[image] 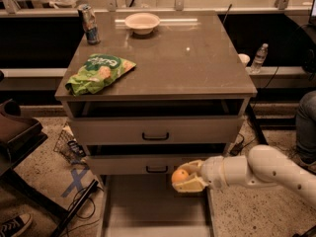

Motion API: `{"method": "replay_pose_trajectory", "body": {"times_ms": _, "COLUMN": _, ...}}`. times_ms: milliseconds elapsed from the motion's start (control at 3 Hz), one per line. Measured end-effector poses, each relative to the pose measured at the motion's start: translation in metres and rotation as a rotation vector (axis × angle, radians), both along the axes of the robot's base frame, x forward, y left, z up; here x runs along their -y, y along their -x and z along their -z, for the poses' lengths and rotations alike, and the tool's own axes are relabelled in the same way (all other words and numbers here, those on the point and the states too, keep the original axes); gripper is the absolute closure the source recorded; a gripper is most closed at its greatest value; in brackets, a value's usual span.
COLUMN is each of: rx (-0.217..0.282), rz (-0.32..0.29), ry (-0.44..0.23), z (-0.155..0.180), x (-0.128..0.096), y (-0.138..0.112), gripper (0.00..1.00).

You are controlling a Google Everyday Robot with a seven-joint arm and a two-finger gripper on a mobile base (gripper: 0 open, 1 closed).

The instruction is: Pick orange from bottom drawer and place on counter

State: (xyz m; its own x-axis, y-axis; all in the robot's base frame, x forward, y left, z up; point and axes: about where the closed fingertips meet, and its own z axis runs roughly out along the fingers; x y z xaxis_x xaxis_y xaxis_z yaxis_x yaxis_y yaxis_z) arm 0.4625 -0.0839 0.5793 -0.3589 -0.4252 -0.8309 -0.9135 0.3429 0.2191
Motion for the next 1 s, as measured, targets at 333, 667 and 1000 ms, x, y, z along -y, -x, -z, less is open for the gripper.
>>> {"method": "replay_pose_trajectory", "body": {"times_ms": 333, "rx": 0.043, "rz": 0.031, "ry": 0.024, "z": -0.081, "x": -0.012, "y": -0.003, "gripper": 1.0}}
{"method": "replay_pose_trajectory", "body": {"times_ms": 667, "rx": 0.097, "rz": 0.057, "ry": 0.044, "z": -0.14, "x": -0.023, "y": -0.002, "gripper": 1.0}}
{"method": "replay_pose_trajectory", "body": {"times_ms": 1000, "rx": 0.15, "rz": 0.139, "ry": 0.059, "z": -0.183, "x": -0.024, "y": -0.004, "gripper": 1.0}}
